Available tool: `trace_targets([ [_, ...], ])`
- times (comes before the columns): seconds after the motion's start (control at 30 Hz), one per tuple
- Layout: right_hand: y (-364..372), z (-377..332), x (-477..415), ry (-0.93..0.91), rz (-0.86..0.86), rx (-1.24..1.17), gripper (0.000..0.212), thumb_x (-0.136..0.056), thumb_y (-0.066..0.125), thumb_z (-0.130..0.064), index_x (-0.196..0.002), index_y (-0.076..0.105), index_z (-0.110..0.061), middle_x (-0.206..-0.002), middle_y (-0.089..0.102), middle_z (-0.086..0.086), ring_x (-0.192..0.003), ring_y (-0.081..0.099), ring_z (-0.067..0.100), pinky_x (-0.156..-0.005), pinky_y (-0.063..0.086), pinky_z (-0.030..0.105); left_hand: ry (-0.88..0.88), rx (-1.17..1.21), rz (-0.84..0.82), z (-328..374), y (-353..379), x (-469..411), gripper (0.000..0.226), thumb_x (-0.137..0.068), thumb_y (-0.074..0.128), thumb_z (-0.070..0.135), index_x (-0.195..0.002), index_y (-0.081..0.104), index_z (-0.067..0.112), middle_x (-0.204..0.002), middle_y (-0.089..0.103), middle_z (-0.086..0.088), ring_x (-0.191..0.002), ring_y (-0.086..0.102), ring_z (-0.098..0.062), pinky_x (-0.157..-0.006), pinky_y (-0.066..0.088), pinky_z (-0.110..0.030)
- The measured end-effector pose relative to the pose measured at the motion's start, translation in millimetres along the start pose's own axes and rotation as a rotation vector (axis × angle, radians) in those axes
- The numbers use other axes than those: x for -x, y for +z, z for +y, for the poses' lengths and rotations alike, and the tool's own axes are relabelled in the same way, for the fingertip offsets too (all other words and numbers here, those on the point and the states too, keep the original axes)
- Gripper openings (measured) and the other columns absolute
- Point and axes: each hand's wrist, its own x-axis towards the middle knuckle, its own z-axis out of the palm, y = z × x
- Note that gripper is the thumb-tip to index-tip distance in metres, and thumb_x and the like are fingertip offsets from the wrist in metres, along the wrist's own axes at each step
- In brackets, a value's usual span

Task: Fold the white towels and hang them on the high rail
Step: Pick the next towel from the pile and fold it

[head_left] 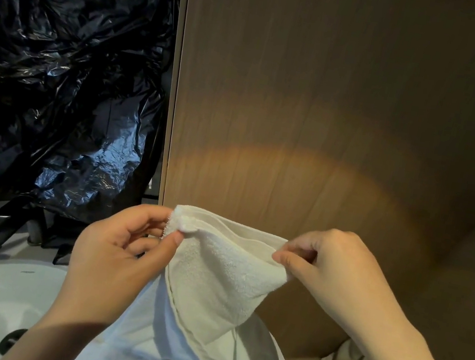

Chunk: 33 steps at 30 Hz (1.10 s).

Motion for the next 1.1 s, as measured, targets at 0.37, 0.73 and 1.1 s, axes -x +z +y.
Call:
trace_targets([
  [0.37,17.9,9.0,-3.5,0.071,-0.232,-0.167,0.031,-0.095,0.061,-0.039,-0.088,0.075,-0.012,-0.066,0.06,-0.036,-0.061,0.061,0.016,-0.063,0.055,0.037,-0.015,0.021,0.009,0.0,4.9,8.7,0.018,-0.076,0.073,0.013,-0.091,0.073,0.023,-0.082,0.074,0.008,-0.068,0.07,-0.009,-0.065,0.057,-0.021],
  [0.73,15.3,11.5,1.5,-0.031,-0.25,-0.365,0.011,-0.087,0.073,-0.028,-0.089,0.079,-0.037,-0.085,0.073,-0.018,-0.078,0.066,0.003,-0.075,0.056,0.03,0.011,0.053,0.08,-13.0,-1.8,-2.0,0.027,-0.079,0.072,0.003,-0.092,0.072,0.027,-0.083,0.075,0.011,-0.074,0.071,-0.006,-0.069,0.054,-0.012],
  [1.1,-31.0,14.1,-13.7,-0.312,0.132,-0.046,0.022,-0.092,0.048,-0.043,-0.097,0.069,-0.038,-0.089,0.059,-0.028,-0.087,0.06,-0.003,-0.071,0.051,0.015,0.091,0.041,0.116,-4.9,-1.8,-39.5,0.028,-0.08,0.071,0.02,-0.087,0.072,0.046,-0.083,0.074,0.015,-0.073,0.069,-0.002,-0.067,0.052,-0.009],
])
